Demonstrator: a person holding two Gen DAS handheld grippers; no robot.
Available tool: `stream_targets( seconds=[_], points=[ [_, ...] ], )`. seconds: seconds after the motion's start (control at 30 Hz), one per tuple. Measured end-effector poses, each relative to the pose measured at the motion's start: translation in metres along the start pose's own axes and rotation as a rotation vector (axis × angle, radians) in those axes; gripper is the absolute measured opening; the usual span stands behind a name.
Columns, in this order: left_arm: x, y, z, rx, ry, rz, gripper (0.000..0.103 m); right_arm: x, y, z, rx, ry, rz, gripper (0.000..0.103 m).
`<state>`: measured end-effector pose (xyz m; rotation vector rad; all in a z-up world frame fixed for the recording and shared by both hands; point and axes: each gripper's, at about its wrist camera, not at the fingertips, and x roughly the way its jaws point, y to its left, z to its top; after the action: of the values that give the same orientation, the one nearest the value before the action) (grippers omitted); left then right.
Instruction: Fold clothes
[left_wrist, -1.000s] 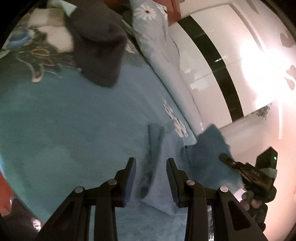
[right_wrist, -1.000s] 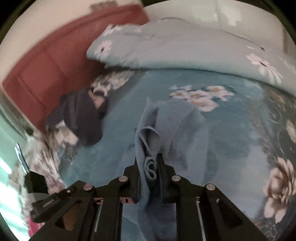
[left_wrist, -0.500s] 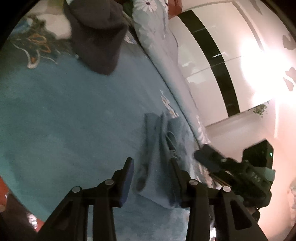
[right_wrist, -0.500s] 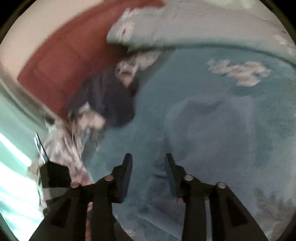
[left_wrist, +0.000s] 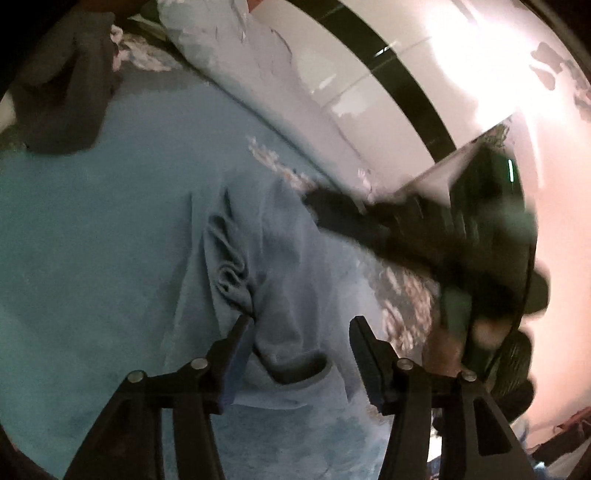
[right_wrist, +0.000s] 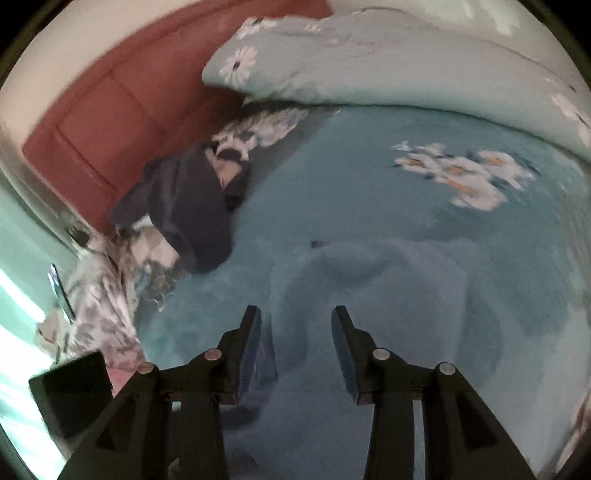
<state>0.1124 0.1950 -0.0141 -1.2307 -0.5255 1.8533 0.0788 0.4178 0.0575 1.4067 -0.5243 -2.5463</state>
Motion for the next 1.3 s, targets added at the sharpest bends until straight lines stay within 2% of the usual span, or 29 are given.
stream_targets(
  seconds=[0.17, 0.27, 0.3, 0.37, 0.4, 0.5, 0.63, 0.7, 0.83, 0.97, 1.07, 1.2, 1.3],
  points=[
    [0.005, 0.015, -0.007, -0.015, 0.026, 0.040, 0.056, 0.043, 0.016, 0.016, -0.038, 0.090, -0.072, 0.041],
    [0.003, 0.016, -0.010, 0.007, 0.023, 0.042, 0.055, 0.050, 0.017, 0.017, -0.034, 0.097, -0.079, 0.041],
    [0.002, 0.016, -0.011, 0.018, 0.020, 0.044, 0.050, 0.050, 0.017, 0.017, -0.025, 0.090, -0.077, 0.040],
    [0.002, 0.016, -0.011, 0.035, 0.021, 0.060, 0.034, 0.049, 0.014, 0.018, -0.016, 0.083, -0.083, 0.020],
    [0.003, 0.018, -0.011, 0.030, 0.026, 0.054, 0.021, 0.048, 0.012, 0.019, -0.012, 0.081, -0.092, 0.006],
    [0.000, 0.023, -0.012, 0.019, 0.025, 0.033, 0.012, 0.041, 0.006, 0.022, 0.010, 0.067, -0.075, 0.004],
    [-0.021, 0.023, -0.007, 0.037, -0.034, -0.004, 0.010, 0.014, 0.007, 0.039, 0.009, -0.034, -0.078, 0.004],
    [-0.030, 0.026, -0.003, 0.030, -0.051, -0.006, 0.010, 0.011, 0.011, 0.045, 0.003, -0.054, -0.079, 0.004],
    [-0.037, 0.041, -0.008, -0.016, -0.043, 0.005, 0.010, 0.032, 0.014, 0.051, 0.004, -0.021, -0.083, 0.004],
    [-0.041, 0.059, -0.018, -0.074, -0.018, 0.020, 0.010, 0.071, 0.005, 0.049, 0.062, 0.063, -0.064, 0.004],
    [-0.036, 0.058, -0.016, -0.073, -0.004, 0.035, 0.010, 0.087, 0.002, 0.043, 0.080, 0.100, -0.073, 0.004],
    [-0.025, 0.054, -0.005, -0.100, 0.011, 0.026, 0.010, 0.087, -0.001, 0.044, 0.123, 0.104, -0.067, 0.006],
    [-0.022, 0.053, 0.002, -0.118, 0.020, 0.012, 0.011, 0.072, 0.011, 0.045, 0.070, 0.074, -0.065, 0.007]
  ],
)
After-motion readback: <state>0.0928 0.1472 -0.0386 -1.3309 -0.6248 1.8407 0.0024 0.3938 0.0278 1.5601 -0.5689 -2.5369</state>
